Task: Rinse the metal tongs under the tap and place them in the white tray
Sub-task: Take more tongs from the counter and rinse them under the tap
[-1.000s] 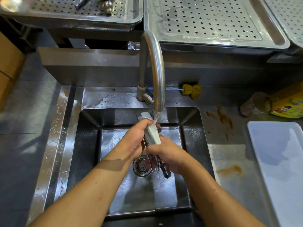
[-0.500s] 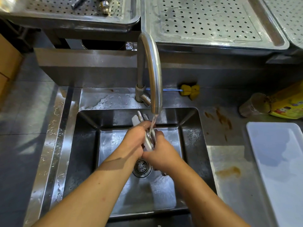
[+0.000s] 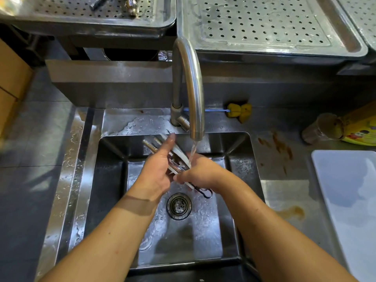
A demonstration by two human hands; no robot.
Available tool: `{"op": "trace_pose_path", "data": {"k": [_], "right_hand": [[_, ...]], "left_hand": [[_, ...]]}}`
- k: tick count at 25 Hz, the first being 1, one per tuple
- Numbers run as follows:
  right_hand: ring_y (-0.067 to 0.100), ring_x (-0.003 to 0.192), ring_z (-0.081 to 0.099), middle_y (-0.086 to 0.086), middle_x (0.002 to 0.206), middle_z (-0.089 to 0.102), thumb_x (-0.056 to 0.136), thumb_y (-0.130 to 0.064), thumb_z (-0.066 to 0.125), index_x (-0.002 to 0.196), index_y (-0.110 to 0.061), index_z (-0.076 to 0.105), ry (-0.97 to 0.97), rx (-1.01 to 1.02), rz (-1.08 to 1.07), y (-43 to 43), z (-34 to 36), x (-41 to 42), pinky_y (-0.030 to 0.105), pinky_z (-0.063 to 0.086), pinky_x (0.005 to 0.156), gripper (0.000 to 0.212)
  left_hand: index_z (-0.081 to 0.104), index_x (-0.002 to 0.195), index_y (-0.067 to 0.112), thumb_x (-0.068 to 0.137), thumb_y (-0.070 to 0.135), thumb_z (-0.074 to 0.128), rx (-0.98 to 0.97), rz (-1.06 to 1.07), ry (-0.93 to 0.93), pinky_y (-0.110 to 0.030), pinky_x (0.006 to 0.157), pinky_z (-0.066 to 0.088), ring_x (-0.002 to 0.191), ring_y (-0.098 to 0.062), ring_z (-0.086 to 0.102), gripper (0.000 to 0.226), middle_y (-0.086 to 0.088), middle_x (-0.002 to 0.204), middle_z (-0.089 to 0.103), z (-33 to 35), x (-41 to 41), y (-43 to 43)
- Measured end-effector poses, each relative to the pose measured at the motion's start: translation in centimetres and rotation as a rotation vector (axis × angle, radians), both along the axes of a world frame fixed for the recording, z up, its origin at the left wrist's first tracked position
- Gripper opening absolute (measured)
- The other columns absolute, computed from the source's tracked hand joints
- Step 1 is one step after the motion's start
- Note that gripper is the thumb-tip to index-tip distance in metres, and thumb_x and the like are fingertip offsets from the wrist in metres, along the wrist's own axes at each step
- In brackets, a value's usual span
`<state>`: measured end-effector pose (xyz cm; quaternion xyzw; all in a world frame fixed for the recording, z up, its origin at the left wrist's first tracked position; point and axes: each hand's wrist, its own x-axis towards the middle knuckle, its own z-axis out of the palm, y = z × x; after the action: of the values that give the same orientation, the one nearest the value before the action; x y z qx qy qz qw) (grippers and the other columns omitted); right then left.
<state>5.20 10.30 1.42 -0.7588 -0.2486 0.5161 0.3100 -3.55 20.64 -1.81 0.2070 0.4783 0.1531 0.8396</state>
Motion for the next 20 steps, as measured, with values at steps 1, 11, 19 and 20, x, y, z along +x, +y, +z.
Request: {"op": "trace_pose_path", "data": {"k": [1, 11, 19, 20], "right_hand": [[0.015, 0.065, 0.068, -0.002, 0.083, 0.072, 0.082, -0.015, 0.081, 0.108, -0.017, 0.064, -0.099, -0.018, 0.108, 0.7, 0.1, 0.2, 0.025, 0.055, 0.053, 0.031], [0.019, 0.062, 0.069, 0.012, 0.086, 0.071, 0.092, -0.023, 0.078, 0.125, -0.011, 0.065, 0.101, 0.040, 0.150, 3.1, 1.9, 1.1, 0.028, 0.058, 0.054, 0.038], [0.026, 0.098, 0.063, 0.021, 0.114, 0.071, 0.097, -0.038, 0.060, 0.117, -0.009, 0.065, 0.276, 0.230, -0.659, 0.0, 0.7, -1.7, 0.045, 0.054, 0.094, 0.035], [0.019, 0.097, 0.065, 0.014, 0.110, 0.072, 0.092, -0.049, 0.061, 0.112, -0.018, 0.062, 0.161, 0.254, -0.636, 0.1, 0.8, -2.4, 0.045, 0.055, 0.094, 0.037]], "left_hand": [[0.082, 0.090, 0.008, 0.071, 0.037, 0.088, 0.013, 0.043, 0.040, -0.038, 0.059, 0.065, 0.077, -0.028, 0.081, 0.036, -0.014, 0.093, 0.083, 0.0, 0.0, 0.3], [0.069, 0.093, 0.010, 0.099, 0.025, 0.058, -0.073, 0.359, -0.040, -0.042, 0.078, 0.062, 0.075, -0.028, 0.074, 0.019, -0.010, 0.081, 0.074, -0.4, -1.7, 2.9], [0.063, 0.083, 0.013, 0.097, 0.018, 0.056, -0.326, 0.546, -0.055, -0.030, 0.046, 0.059, 0.049, -0.021, 0.071, 0.017, -0.006, 0.076, 0.070, -1.4, 0.3, 0.4], [0.067, 0.094, 0.010, 0.097, 0.018, 0.056, -0.348, 0.519, -0.100, -0.033, 0.058, 0.063, 0.063, -0.024, 0.075, 0.014, -0.009, 0.091, 0.074, -1.4, 0.6, -0.4]]}}
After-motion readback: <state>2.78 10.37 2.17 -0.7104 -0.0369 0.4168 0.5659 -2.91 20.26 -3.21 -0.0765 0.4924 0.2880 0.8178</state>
